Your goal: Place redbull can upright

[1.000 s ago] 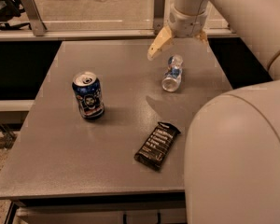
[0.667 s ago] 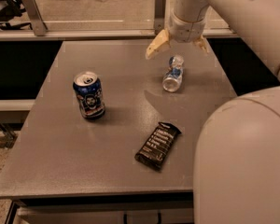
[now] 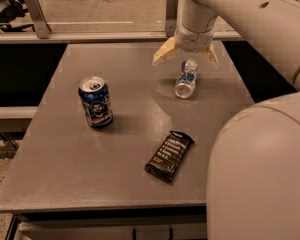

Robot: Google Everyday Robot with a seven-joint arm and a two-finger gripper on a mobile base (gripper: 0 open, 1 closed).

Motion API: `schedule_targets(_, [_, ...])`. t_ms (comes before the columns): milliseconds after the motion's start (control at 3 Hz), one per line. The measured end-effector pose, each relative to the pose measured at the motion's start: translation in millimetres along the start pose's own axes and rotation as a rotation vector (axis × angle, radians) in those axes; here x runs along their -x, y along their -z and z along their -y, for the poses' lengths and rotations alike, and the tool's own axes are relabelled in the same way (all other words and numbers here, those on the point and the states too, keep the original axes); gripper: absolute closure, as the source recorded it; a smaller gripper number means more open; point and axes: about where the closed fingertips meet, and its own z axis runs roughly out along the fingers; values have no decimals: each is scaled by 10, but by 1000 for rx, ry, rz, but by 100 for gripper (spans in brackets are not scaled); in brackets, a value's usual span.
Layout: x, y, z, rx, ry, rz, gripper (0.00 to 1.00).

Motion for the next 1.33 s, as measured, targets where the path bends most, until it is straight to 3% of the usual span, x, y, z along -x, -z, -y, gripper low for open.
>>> schedule_targets(667, [45,-209,-25,-114,22,-22,0])
schedule_targets(1000, [69,-283,2,-133,15,-17,0])
schedule_targets(1333, [109,-347,68,-87,1,-14,26])
